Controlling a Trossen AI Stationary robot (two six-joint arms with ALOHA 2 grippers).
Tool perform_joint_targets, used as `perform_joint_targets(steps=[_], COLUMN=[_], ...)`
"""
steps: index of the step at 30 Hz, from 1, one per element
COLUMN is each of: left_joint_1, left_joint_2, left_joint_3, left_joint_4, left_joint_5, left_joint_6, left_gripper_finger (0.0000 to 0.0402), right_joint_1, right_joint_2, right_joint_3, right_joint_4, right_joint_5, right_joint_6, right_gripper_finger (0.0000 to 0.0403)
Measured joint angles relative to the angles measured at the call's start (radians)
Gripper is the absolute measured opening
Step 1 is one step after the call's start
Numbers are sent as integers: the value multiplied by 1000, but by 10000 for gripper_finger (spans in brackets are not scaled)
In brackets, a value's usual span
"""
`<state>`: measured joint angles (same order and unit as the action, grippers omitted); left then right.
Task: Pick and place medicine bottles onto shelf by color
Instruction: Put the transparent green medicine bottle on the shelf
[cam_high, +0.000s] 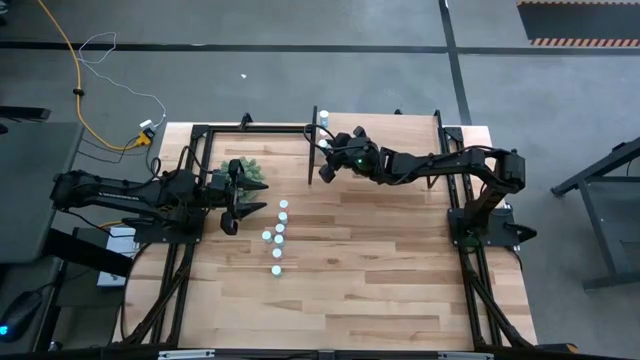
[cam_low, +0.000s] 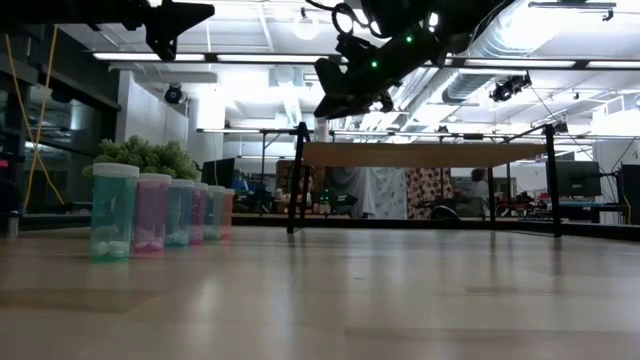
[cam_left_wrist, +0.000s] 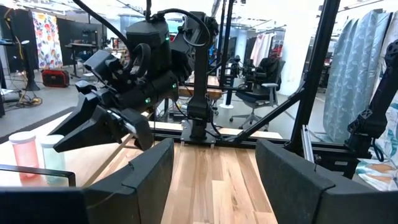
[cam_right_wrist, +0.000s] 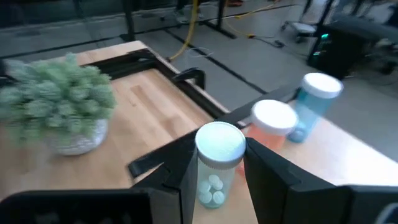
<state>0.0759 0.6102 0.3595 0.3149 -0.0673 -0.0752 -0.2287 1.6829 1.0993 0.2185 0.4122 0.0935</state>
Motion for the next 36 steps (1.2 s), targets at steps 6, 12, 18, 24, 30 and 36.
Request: perform_joint_targets(steps=[6,12,18,24,30,36], left_joint_1=[0,0,0,0,0,0], left_joint_2=[0,0,0,0,0,0], left_joint_3=[0,0,0,0,0,0], left_joint_4=[0,0,0,0,-2,-3], left_joint_5=[0,0,1,0,0,0], left_joint_6=[0,0,0,0,0,0], left_gripper_finger=[216,216,216,216,216,216], right_joint_1=[0,0,0,0,0,0], right_joint_2=[0,0,-1,-1,-1,-7], right_joint_3=[0,0,0,1,1,1], right_joint_4=[-1,-2,-3,-3,-5,-17], right_joint_5=[-1,10,16,1,17,25], right_joint_6=[-5,-23,-34,-49,-68,-68], right_gripper_finger=[103,103,103,104,141,210])
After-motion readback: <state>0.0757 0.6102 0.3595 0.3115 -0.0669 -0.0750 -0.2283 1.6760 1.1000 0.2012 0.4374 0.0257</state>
